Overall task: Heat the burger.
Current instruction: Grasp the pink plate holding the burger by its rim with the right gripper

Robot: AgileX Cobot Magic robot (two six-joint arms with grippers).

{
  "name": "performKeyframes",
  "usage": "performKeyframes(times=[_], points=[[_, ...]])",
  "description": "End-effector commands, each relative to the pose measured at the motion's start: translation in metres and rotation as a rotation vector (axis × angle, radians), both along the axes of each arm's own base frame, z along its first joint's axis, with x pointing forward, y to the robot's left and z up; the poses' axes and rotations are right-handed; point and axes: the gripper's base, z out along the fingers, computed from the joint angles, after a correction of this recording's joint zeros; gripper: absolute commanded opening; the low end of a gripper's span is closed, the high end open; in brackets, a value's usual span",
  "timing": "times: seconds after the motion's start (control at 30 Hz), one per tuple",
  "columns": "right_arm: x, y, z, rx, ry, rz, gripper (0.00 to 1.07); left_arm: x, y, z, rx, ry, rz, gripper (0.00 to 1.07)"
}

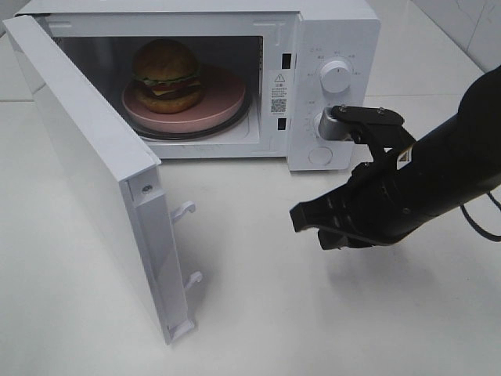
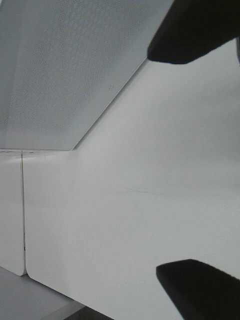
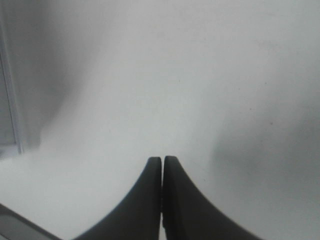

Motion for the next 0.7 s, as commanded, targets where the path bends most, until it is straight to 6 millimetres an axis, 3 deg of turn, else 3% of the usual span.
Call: performKeyframes(times=[0.03, 0.4, 0.67, 0.7], points=[[-0.010, -0.007, 0.004, -0.089, 0.023, 0.150, 0.04, 0.000, 0.000, 0.000, -0.004, -0.009, 0.003, 1.00], [-0.015, -0.012, 0.026, -0.266, 0.080, 0.567, 0.05, 0.000, 0.000, 0.000, -0.004, -0.009, 0.003, 1.00], [-0.001, -0.009, 0.046, -0.377, -0.088, 0.945, 0.07, 0.000, 0.000, 0.000, -0.004, -0.009, 0.003, 1.00], [0.001, -0.008, 0.049, -0.411, -0.137, 1.059, 0.07, 0.000, 0.000, 0.000, -0.004, -0.009, 0.003, 1.00]])
